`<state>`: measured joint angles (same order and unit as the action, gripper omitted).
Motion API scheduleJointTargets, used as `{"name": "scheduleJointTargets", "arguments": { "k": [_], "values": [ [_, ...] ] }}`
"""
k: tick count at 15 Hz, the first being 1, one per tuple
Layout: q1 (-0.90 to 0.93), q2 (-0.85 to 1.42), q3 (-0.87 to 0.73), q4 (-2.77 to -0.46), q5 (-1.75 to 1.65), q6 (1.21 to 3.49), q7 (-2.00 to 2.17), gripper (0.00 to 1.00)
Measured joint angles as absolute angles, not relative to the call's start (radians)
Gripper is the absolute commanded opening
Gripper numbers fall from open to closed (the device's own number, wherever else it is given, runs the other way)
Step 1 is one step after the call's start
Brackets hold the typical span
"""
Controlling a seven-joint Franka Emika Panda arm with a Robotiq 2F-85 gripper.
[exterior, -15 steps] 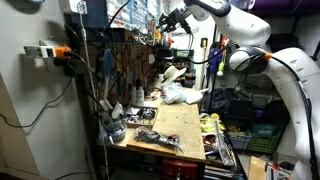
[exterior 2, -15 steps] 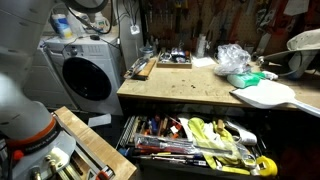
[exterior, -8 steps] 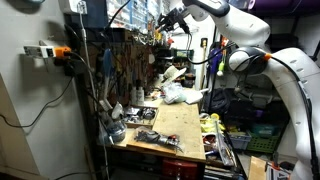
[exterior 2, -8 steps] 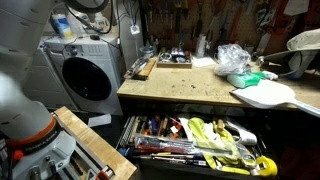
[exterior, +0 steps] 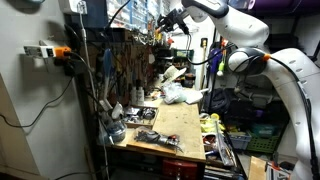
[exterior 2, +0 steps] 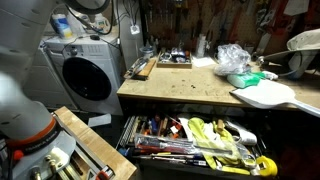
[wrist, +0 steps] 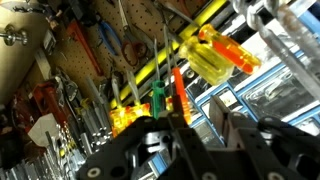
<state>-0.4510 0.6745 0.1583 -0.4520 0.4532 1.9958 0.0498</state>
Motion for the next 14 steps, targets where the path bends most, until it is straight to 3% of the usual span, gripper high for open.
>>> {"name": "scheduleJointTargets", "arguments": {
  "k": [14],
  "values": [
    [-0.446, 0.684, 0.188, -0.452, 0.454, 2.002, -0.115, 0.28]
  ]
}}
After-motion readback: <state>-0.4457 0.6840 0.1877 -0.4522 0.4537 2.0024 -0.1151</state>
